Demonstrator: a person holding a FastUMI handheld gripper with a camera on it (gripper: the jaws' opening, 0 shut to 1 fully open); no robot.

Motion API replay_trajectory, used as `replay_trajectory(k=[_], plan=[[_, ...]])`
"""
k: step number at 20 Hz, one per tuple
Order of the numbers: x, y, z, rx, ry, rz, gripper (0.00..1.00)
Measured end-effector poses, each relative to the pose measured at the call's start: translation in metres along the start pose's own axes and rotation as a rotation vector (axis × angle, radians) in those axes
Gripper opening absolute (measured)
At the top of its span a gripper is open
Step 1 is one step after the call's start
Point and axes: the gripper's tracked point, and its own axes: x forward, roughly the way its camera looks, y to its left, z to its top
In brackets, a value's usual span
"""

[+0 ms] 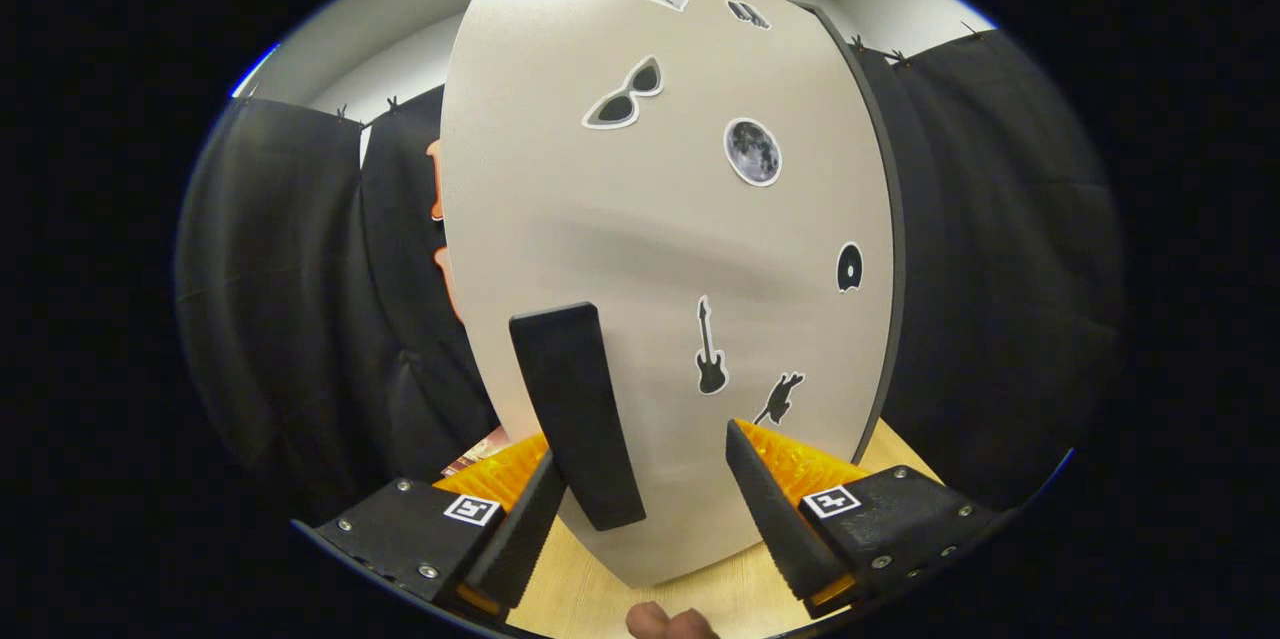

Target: Open the shoe cabinet door, grab the shoes and put them into the shoe cabinet, then close the shoe cabinet door.

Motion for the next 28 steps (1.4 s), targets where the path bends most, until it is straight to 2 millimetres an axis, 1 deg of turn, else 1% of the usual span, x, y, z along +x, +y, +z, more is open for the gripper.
replay_trajectory(k=[5, 6, 10, 11, 15, 21, 28], plan=[[0.020, 0.012, 0.005, -0.059, -0.027, -0.005, 0.94], [0.020, 0.015, 0.007, -0.058, -0.028, -0.001, 0.94], [0.036, 0.023, 0.008, -0.041, -0.022, 0.017, 0.94], [0.043, 0.021, 0.006, -0.040, -0.020, 0.019, 0.94], [0.054, 0.027, 0.007, -0.042, -0.021, 0.018, 0.94], [0.069, 0.029, 0.008, -0.031, -0.016, -0.013, 0.95], [0.078, 0.030, 0.008, -0.048, -0.035, -0.060, 0.95]])
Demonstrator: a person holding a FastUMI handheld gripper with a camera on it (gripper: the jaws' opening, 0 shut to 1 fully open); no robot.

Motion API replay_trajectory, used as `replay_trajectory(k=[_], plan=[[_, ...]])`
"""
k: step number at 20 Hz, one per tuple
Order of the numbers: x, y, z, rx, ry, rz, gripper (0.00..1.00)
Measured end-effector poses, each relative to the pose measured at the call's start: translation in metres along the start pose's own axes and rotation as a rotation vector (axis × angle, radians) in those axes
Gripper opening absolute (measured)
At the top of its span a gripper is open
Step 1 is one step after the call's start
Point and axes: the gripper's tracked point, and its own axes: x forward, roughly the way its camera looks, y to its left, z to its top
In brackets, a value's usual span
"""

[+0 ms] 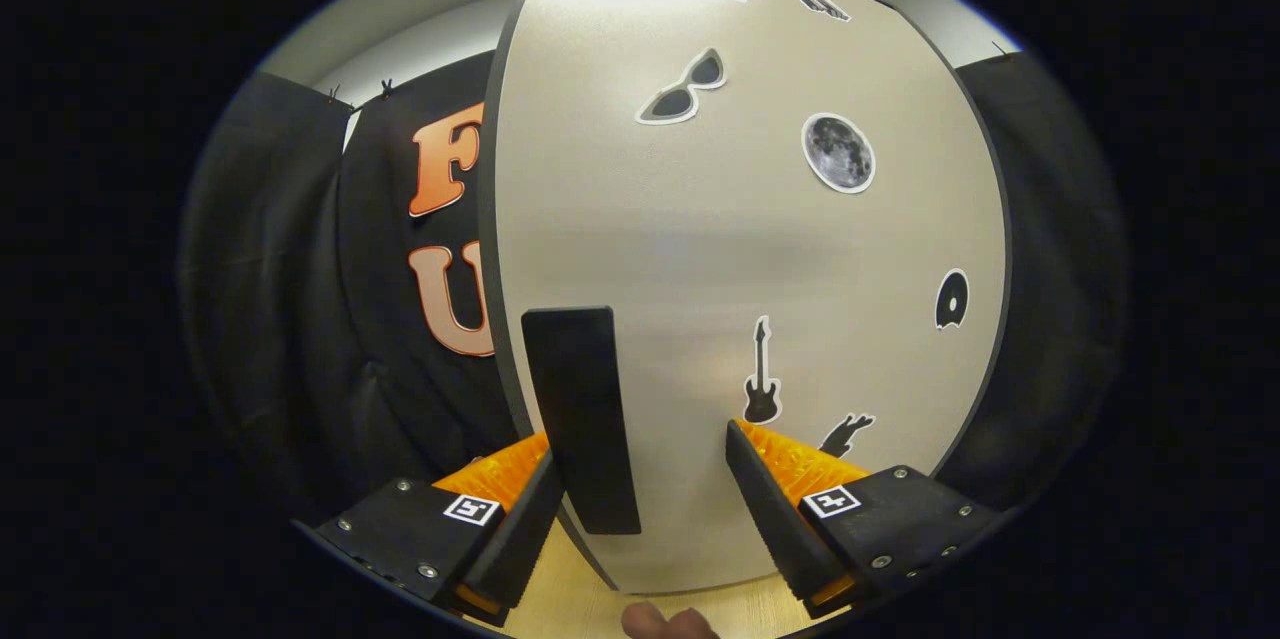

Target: Open the shoe cabinet door, grab the shoes and put them into the shoe cabinet, then close the shoe cabinet door.

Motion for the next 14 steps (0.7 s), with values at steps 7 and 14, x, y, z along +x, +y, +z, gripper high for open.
replay_trajectory(k=[7, 14], plan=[[0.0056, 0.0015, 0.0007, -0.023, -0.016, -0.023, 0.94], [-0.0027, 0.0077, 0.0020, 0.007, 0.025, 0.001, 0.95]])
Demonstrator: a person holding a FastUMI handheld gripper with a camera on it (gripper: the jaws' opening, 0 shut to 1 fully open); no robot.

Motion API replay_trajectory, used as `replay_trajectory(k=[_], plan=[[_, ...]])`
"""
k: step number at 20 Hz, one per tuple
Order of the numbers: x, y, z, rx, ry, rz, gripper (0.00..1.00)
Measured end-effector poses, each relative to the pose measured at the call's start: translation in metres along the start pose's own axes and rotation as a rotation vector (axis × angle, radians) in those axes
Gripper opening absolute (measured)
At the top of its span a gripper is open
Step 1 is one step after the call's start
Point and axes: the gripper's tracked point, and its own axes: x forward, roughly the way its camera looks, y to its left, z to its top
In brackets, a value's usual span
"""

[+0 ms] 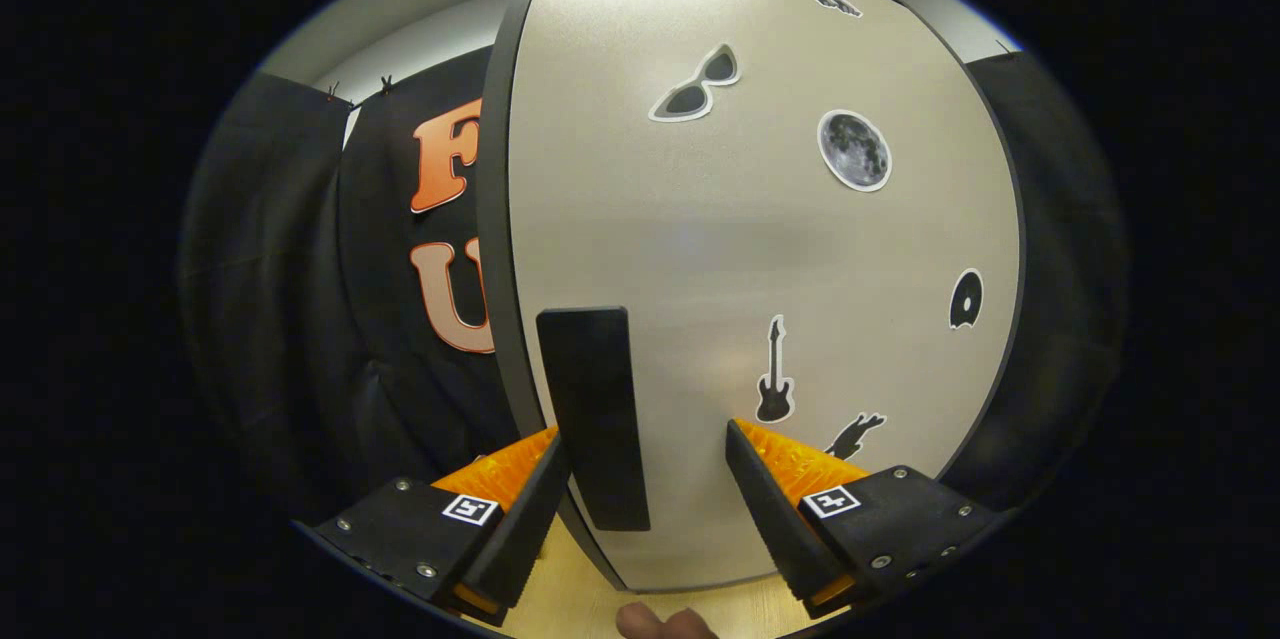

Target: Open the shoe cabinet door, grab the shoes and put them into the shoe cabinet, then close the shoe cabinet door.

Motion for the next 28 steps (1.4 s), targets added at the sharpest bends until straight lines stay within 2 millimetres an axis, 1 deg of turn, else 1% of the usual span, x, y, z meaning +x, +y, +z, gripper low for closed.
replay_trajectory(k=[4, 8, 12, 15, 18, 20, 22, 25, 28], plan=[[-0.024, 0.006, 0.004, -0.030, -0.016, 0.006, 0.95], [-0.061, 0.006, 0.006, -0.036, -0.019, 0.009, 0.95], [-0.116, -0.005, 0.007, -0.048, -0.025, -0.014, 0.95], [-0.162, -0.015, -0.002, -0.075, -0.013, -0.034, 0.95], [-0.202, -0.027, -0.004, -0.109, -0.008, -0.054, 0.95], [-0.225, -0.036, -0.001, -0.115, -0.018, -0.065, 0.95], [-0.242, -0.041, 0.004, -0.105, -0.025, -0.068, 0.95], [-0.265, -0.046, 0.015, -0.075, -0.044, -0.064, 0.95], [-0.282, -0.056, 0.030, -0.065, -0.081, -0.066, 0.95]])
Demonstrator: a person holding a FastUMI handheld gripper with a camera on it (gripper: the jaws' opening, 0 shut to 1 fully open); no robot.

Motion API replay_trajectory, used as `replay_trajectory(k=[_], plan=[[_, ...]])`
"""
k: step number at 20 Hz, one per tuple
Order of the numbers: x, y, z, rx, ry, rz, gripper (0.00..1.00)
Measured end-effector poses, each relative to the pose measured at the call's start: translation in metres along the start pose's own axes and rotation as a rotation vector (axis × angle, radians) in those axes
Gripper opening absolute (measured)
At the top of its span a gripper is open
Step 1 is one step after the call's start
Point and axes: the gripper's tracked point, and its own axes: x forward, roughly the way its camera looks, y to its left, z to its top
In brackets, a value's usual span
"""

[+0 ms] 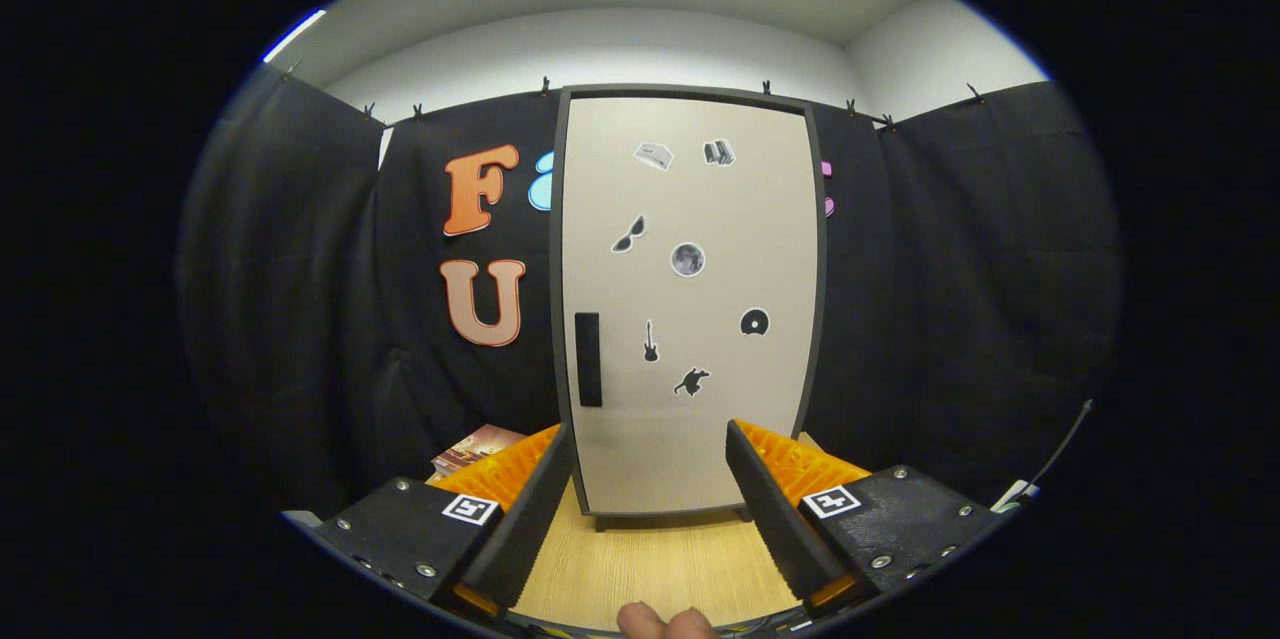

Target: Open the shoe cabinet door, grab the shoes and put them into the shoe cabinet, then close the shoe cabinet door.

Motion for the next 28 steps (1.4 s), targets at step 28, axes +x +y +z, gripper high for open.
replay_trajectory(k=[28], plan=[[-0.096, -0.084, 0.033, 0.028, -0.109, -0.054, 0.95]])
